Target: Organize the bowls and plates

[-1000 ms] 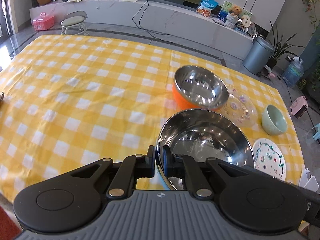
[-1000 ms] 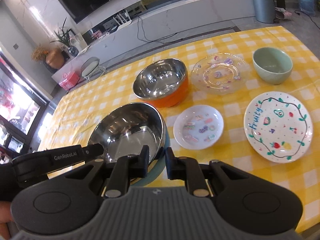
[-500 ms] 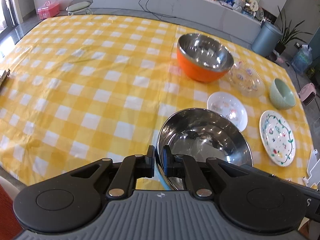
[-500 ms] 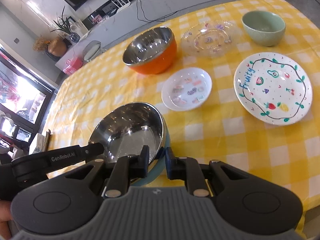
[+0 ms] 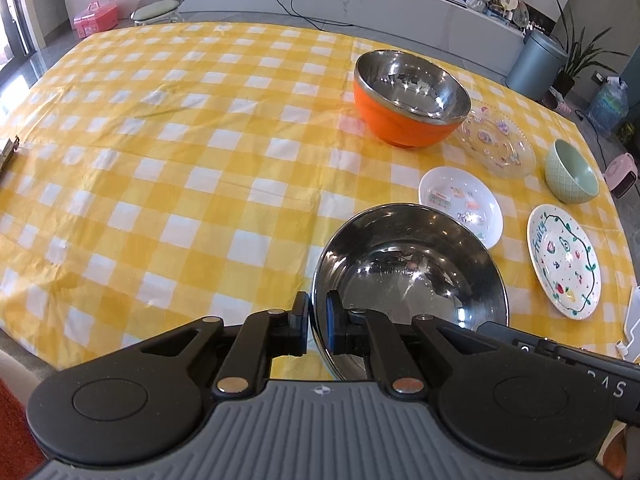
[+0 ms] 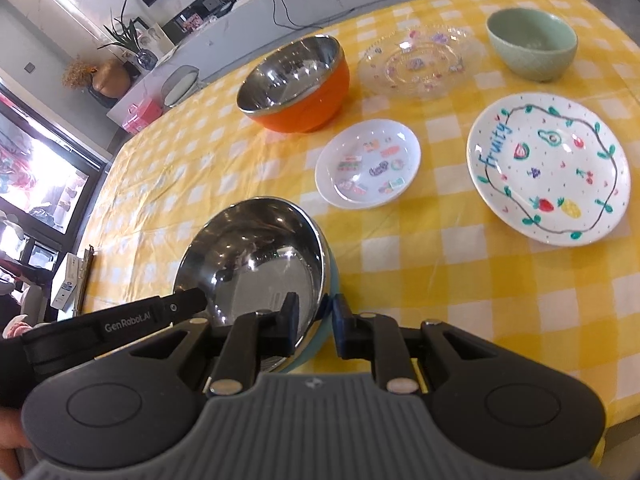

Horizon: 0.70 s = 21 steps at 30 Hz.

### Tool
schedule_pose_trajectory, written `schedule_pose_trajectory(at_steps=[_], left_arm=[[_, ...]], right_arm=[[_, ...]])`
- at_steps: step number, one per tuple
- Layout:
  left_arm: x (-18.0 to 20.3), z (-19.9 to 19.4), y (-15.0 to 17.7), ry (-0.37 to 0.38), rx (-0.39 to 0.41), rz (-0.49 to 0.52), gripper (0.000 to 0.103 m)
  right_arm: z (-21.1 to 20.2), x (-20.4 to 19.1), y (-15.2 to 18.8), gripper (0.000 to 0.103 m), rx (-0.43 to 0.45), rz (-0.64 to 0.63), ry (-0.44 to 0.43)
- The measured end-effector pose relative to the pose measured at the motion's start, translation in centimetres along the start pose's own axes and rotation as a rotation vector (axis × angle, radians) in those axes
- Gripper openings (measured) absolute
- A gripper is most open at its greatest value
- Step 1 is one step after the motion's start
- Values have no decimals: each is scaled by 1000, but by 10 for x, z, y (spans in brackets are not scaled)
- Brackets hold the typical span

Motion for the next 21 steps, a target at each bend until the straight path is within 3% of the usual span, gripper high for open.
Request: schedule_pose_trajectory(at_steps=[10, 13, 15, 19, 21], left_arm=[[-2, -4, -4, -3, 21, 6, 12], [-1, -6, -7, 9, 35, 6, 27], [1, -8, -9, 11, 48, 13, 31], [3, -15, -15, 16, 83, 27, 52], [4, -19, -18, 8, 103, 39, 55]], right_arm=[[4, -1, 3, 20, -11, -26, 24], [3, 0, 1, 35, -7, -15, 17], [2, -1, 0, 36, -4, -15, 7], [-1, -3, -4, 46, 12, -24, -16], [-4, -5, -5, 53, 23, -41, -21]])
Point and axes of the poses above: each gripper's, at about its wrist camera, not at the fingertips, and z roughly the way its jaws point, x to its right, y to its underside, the point moved 10 cm from there along z, roughly the way its jaws point, and after that the axes turned 13 degrees about z, right-handed, at the moved point
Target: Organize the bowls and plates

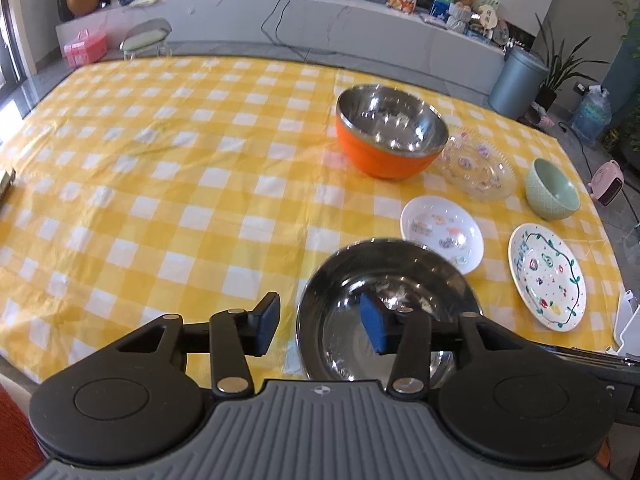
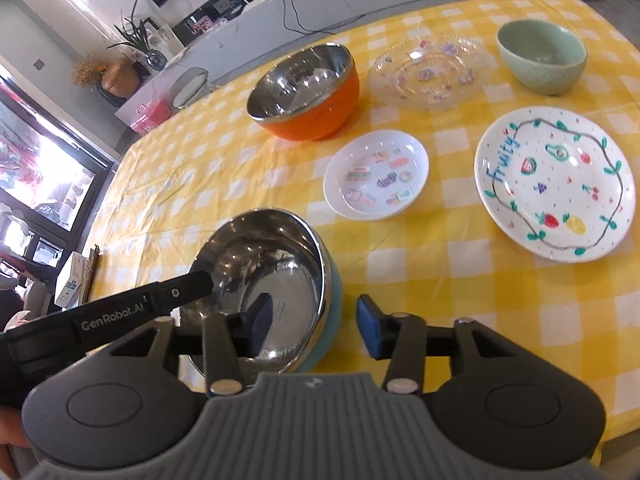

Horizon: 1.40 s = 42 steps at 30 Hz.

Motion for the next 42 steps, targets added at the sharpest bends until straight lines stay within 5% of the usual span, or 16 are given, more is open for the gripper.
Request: schedule_pose_trajectory(at_steps=[3, 13, 19, 33, 42], left_arm=[[0, -6, -9, -16, 31, 19, 58], [6, -22, -52, -5, 160, 57, 62], [13, -13, -74, 44, 188, 61, 61], [40, 28, -121, 137, 198, 98, 61], [22, 70, -145, 11, 167, 143, 61]], right_arm=[[-6, -2, -4, 65, 29, -27, 2], [-47, 6, -46, 71, 269, 44, -65], [-52, 14, -77, 72, 362, 75, -29], [-34, 37, -135, 78, 445, 121, 98], [-4, 35, -175, 78, 425, 138, 84]])
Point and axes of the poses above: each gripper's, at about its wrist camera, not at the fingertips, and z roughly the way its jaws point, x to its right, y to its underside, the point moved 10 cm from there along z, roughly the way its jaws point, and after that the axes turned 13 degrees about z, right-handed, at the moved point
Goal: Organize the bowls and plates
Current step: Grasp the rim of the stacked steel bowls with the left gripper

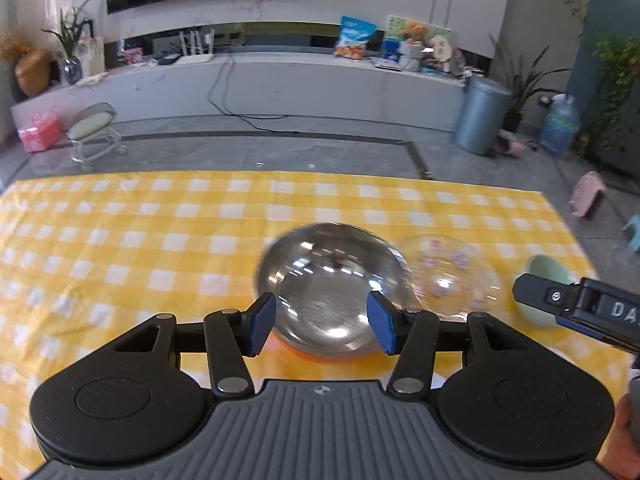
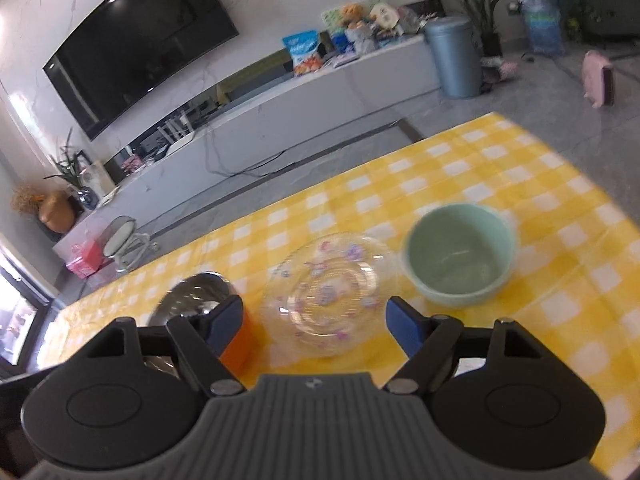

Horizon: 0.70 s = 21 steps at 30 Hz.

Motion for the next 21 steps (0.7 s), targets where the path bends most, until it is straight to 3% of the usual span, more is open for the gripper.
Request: schedule_pose_trajectory(at_steps=[7, 13, 17, 21], left_arm=[[-24, 29, 5, -53, -45, 7, 61], [-23, 55, 22, -34, -115, 6, 55], [-23, 60, 18, -43, -127, 23, 52], [-16, 63, 15, -47, -135, 58, 37]], right_arm=[[39, -35, 21, 72, -94, -13, -39], [64, -35, 40, 60, -160, -24, -1], [67, -35, 47, 57, -186, -5, -23], [71, -36, 50, 54, -185, -7, -33]])
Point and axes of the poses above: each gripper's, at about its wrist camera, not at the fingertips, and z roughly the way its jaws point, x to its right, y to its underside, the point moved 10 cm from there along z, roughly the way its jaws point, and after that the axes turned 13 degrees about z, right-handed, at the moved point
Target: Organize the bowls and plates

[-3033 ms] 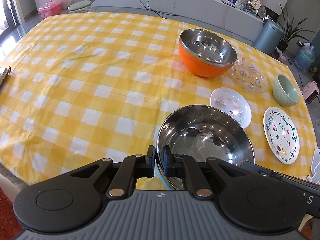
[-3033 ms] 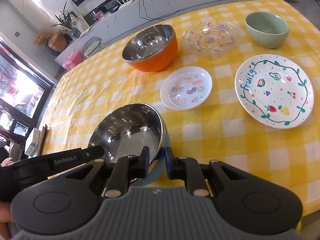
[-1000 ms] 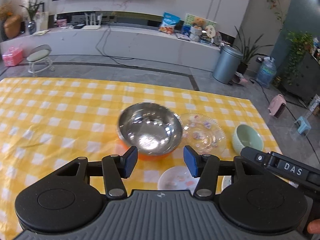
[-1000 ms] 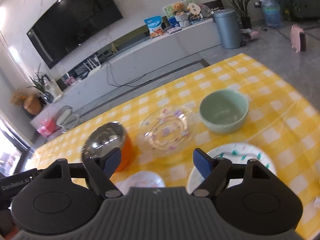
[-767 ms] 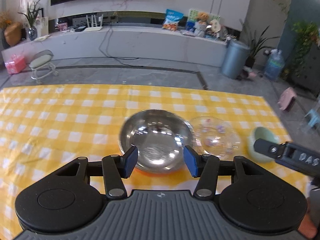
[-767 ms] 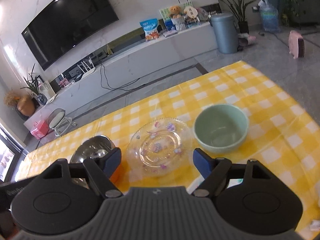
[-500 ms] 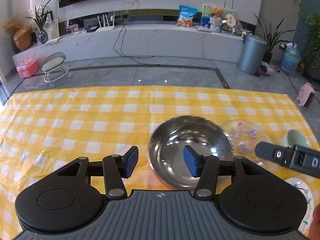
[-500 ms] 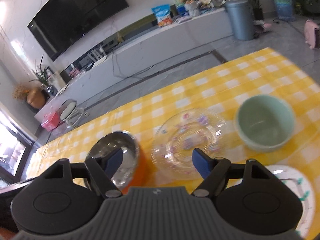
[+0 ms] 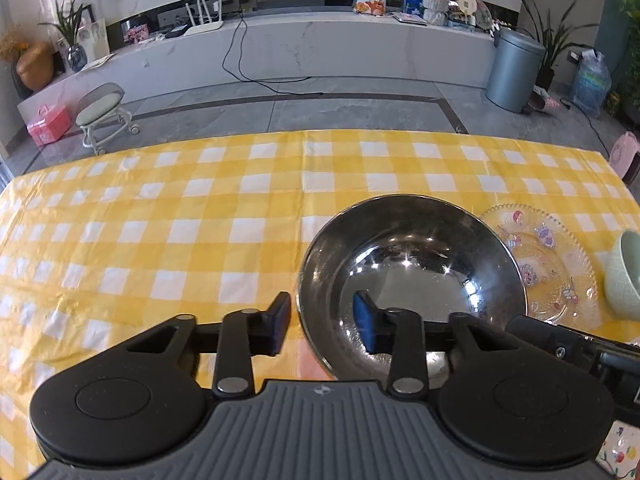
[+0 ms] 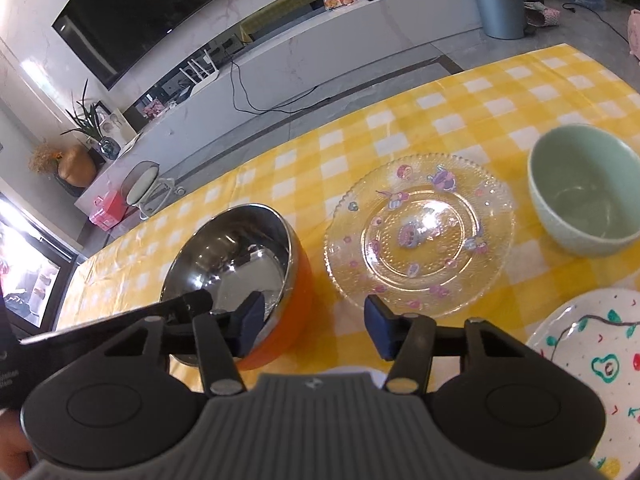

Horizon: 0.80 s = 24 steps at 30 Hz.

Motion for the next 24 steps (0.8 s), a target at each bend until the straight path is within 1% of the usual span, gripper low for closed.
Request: schedule_pose_trajectory(at_steps=[3, 5, 6, 8, 10, 12, 15, 18, 21, 24], left_arm=[[0, 2, -2, -3, -7, -1, 29], [-2, 2, -3, -8, -7, -4, 23], [-2, 1, -3, -7, -6, -2, 18], [-2, -2, -5, -6, -5, -1, 14], [-3, -4, -6, -5, -3, 2, 8], [-2, -5, -7, -3, -1, 6, 7], [-1, -8, -7, -13, -3, 18, 7], [0, -14, -7, -9, 4, 1, 6], [-5, -27, -11, -12, 27, -24, 6], [-10, -44, -16, -11, 55, -43, 6]], right_arm=[[1, -2, 1, 50, -2, -5, -14], [2, -4, 2, 45, -7, -13, -21], [2, -5, 3, 43, -10, -19, -23], [2, -8, 5, 34, -12, -30, -29], [3, -11, 9, 27, -16, -51, -30], [5, -14, 13, 21, -19, -72, -26], [5, -14, 16, 19, -4, -88, -11], [4, -11, 15, 16, -12, -54, -3], [-1, -8, 12, 15, -34, -6, -31], [-15, -14, 7, 15, -32, 14, -59]])
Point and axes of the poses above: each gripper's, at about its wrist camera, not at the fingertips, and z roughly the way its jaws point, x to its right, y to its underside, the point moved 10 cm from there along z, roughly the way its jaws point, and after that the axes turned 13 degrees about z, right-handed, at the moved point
